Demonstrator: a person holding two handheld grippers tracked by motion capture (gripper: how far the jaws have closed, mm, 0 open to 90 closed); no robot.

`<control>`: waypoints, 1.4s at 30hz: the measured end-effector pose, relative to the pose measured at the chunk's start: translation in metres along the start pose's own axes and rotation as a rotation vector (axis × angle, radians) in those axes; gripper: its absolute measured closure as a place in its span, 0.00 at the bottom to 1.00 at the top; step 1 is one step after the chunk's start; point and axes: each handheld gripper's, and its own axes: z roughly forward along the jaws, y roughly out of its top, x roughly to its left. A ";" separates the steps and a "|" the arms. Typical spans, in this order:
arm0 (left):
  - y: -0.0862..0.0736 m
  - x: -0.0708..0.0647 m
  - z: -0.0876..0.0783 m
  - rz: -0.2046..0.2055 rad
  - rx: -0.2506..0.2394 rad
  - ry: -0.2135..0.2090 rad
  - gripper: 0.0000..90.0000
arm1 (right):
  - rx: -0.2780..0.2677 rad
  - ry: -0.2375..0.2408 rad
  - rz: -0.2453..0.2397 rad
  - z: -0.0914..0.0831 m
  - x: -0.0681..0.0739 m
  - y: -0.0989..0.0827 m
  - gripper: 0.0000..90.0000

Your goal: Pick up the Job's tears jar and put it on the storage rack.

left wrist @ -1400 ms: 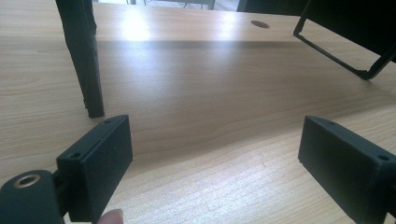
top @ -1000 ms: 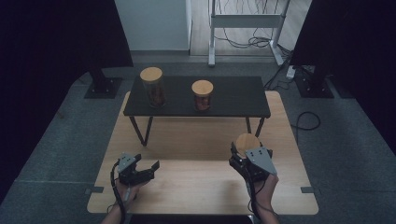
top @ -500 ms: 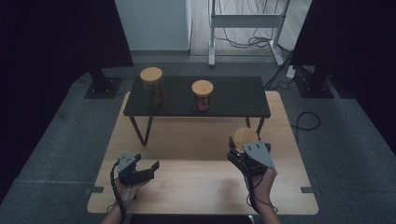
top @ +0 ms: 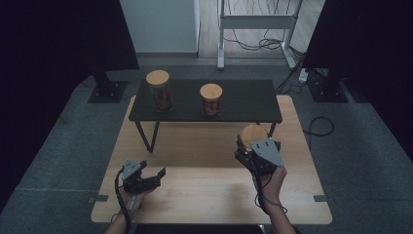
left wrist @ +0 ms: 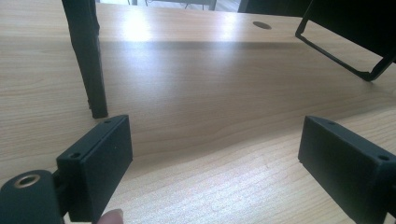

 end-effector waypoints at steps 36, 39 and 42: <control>0.000 0.001 0.000 -0.008 0.001 -0.001 0.11 | -0.017 -0.024 -0.047 0.033 0.003 0.025 0.27; 0.000 0.001 0.000 -0.006 0.002 -0.002 0.11 | -0.014 -0.028 -0.042 0.038 0.003 0.026 0.27; 0.000 0.001 0.000 -0.006 0.002 -0.002 0.11 | -0.013 -0.028 -0.027 0.044 0.001 0.028 0.27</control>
